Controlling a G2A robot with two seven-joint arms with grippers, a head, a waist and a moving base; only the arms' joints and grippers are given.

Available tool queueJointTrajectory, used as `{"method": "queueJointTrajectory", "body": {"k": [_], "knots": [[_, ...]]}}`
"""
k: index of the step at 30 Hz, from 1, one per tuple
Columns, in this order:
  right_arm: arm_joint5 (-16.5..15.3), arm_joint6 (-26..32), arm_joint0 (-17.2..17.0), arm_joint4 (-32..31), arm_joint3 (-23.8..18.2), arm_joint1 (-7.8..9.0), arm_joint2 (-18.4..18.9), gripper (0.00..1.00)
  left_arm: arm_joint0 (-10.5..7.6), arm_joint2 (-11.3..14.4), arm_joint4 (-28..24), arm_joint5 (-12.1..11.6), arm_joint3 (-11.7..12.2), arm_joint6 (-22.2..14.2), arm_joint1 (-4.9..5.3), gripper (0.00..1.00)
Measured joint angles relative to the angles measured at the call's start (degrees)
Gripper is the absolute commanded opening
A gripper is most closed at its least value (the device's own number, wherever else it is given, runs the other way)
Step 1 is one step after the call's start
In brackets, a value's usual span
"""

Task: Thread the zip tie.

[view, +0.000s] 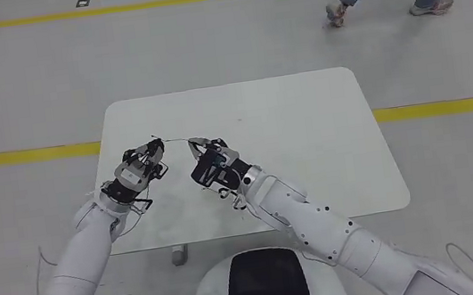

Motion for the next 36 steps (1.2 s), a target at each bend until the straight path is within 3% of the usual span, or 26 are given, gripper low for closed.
{"method": "queueJointTrajectory", "body": {"k": [36], "knots": [[0.7,3.0,0.7,0.0,0.7,0.75,-1.4,0.00,0.00,0.0,0.0,0.0,0.0,0.0,0.00,0.00]]}}
